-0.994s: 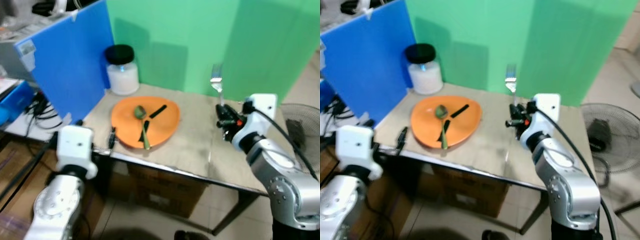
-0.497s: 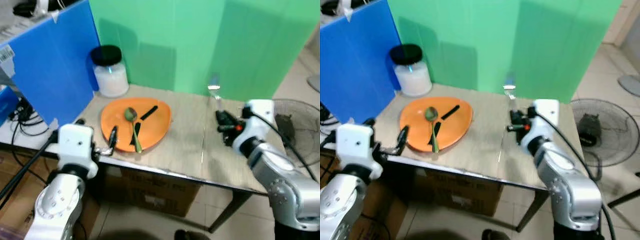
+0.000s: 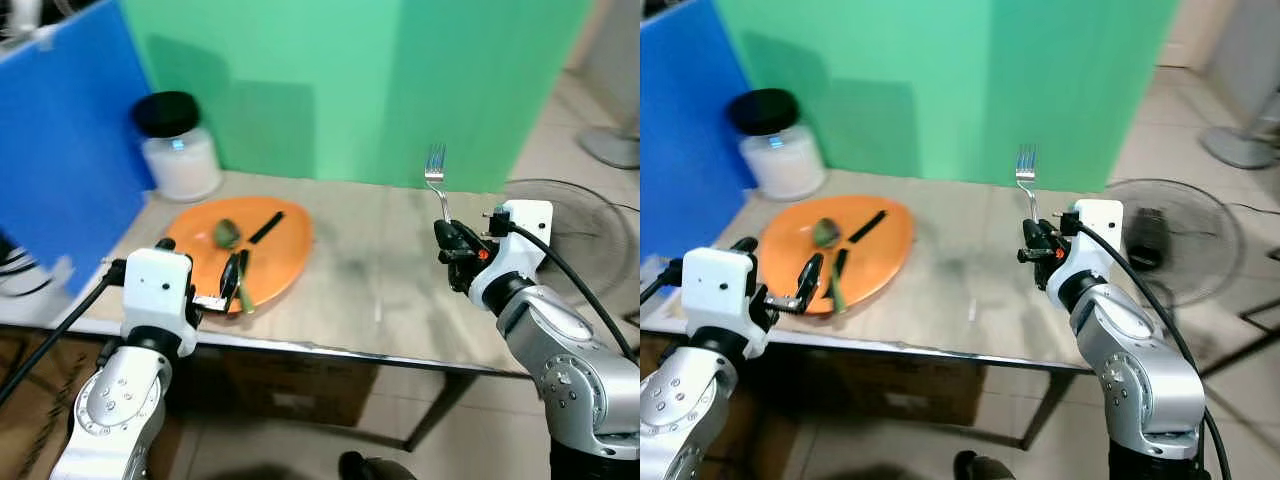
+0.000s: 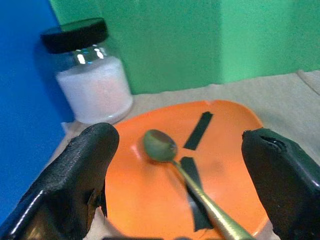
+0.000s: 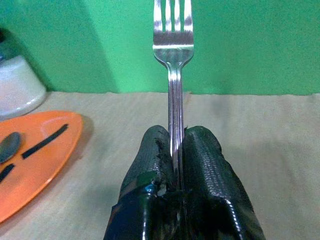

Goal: Setting the table

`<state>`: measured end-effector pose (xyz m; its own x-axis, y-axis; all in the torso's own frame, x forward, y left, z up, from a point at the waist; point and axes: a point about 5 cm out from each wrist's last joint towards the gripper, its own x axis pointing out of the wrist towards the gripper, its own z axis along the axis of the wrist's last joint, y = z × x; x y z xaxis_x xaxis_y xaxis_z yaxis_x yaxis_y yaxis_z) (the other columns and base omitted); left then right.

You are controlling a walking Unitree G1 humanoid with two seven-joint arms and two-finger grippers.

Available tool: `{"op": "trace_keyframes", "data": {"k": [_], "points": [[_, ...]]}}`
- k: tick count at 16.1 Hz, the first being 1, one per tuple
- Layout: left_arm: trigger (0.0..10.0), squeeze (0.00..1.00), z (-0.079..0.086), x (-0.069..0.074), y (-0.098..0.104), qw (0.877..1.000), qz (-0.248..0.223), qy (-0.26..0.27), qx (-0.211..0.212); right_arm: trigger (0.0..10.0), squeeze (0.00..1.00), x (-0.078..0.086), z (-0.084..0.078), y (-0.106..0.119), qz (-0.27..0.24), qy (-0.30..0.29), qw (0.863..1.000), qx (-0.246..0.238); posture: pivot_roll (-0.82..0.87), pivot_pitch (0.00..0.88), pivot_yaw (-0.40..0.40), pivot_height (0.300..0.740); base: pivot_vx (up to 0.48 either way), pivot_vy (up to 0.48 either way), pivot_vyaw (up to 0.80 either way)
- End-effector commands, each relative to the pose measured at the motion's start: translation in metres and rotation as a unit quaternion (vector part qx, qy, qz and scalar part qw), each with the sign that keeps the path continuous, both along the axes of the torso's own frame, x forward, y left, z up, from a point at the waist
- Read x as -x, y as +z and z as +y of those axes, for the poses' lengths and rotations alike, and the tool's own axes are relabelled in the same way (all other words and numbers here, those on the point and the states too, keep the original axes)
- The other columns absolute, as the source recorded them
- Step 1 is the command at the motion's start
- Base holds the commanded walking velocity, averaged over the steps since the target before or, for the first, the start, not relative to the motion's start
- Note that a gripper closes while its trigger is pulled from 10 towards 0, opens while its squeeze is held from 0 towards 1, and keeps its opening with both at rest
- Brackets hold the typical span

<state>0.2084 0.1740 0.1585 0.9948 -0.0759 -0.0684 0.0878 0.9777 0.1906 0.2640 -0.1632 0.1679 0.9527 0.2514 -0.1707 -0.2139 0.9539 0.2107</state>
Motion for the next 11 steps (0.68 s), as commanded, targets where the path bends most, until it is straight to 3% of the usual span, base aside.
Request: {"op": "trace_keyframes", "data": {"k": [1, 4, 11], "points": [[10.0, 0.0, 0.0042, 0.0033, 0.0009, 1.0, -0.005, 0.012, -0.002, 10.0, 0.0, -0.0015, 0.0055, -0.0009, -0.001, 0.013, 1.0, -0.008, -0.05, 0.0, 0.005, 0.74, 0.0, 0.0, -0.8], [10.0, 0.0, 0.0028, 0.0036, -0.0001, 1.0, -0.005, 0.019, -0.001, 10.0, 0.0, -0.0057, 0.0106, -0.0008, -0.006, 0.014, 1.0, -0.006, -0.05, 0.0, 0.001, 0.74, 0.0, 0.0, -0.8], [10.0, 0.0, 0.0022, 0.0086, -0.0002, 1.0, -0.001, 0.02, -0.006, 10.0, 0.0, -0.0073, 0.0058, -0.0035, -0.003, 0.01, 1.0, 0.003, -0.03, 0.017, -0.008, 0.74, 0.0, 0.0, -0.8]]}}
